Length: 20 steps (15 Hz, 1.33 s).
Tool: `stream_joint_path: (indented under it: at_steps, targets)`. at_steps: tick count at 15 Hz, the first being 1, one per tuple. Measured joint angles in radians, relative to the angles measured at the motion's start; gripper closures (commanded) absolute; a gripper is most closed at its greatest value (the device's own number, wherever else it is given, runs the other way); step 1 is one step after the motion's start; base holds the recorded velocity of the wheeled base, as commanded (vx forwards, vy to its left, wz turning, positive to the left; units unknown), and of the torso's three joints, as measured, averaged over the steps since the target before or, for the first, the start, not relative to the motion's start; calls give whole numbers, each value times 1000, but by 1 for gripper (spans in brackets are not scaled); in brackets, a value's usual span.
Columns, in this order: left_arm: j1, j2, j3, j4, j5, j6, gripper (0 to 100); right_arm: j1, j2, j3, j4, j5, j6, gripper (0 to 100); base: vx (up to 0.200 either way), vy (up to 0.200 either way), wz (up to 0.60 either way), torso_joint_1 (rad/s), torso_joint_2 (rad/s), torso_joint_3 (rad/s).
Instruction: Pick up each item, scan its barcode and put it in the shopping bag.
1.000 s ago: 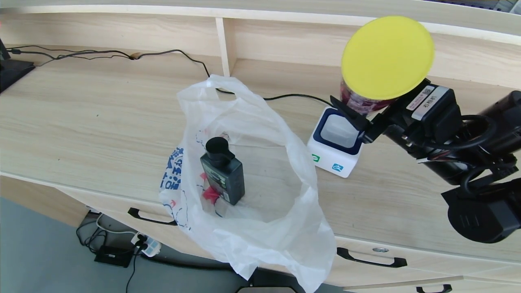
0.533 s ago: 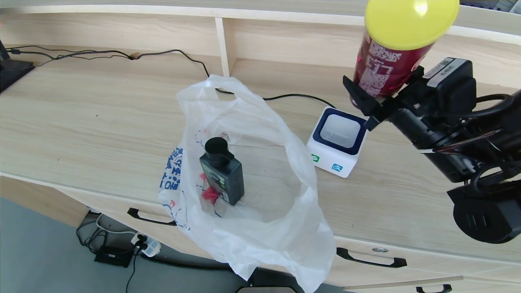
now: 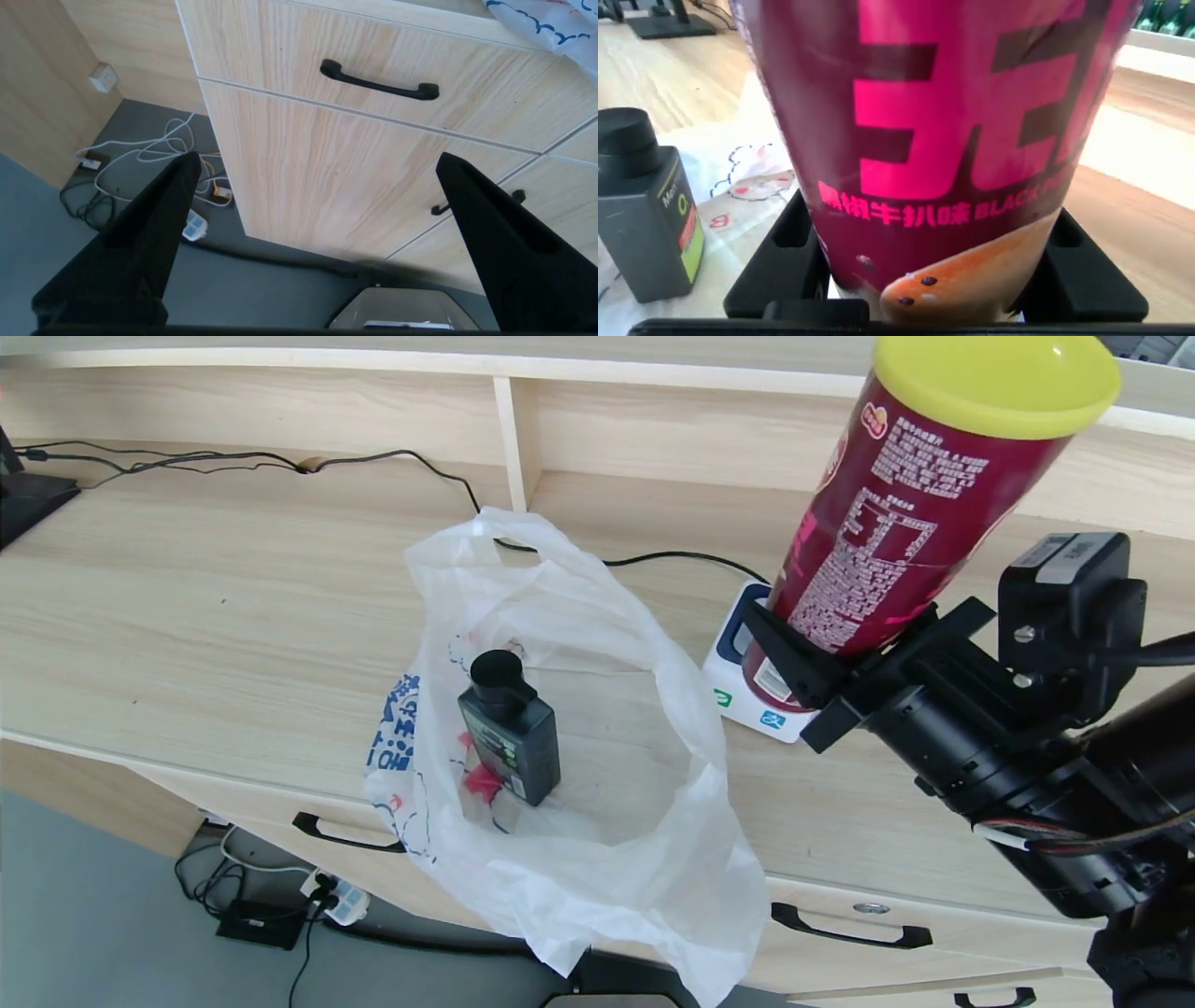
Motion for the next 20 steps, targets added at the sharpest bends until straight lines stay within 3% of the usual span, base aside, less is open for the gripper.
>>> stream_joint_path:
  at_steps: [5, 10, 12, 15, 20]
  targets:
    - [-1, 0, 0, 0, 0, -1, 0, 19, 1, -101, -1, -25, 74, 100, 0, 0, 0, 0, 0, 0]
    - [0, 0, 0, 0, 0, -1, 0, 14, -9, -76, -1, -137, 40, 100, 0, 0, 0, 0, 0, 0]
    - [-1, 0, 0, 0, 0, 0, 0, 15, -14, -82, 0, -224, 77, 100, 0, 0, 600, 2, 2, 0]
    - [-1, 0, 0, 0, 0, 0, 0, 13, -31, -115, 0, -254, 91, 100, 0, 0, 400, 0, 2, 3]
    - [0, 0, 0, 0, 0, 0, 0, 30, -61, -6, 0, -254, 101, 100, 0, 0, 0, 0, 0, 0]
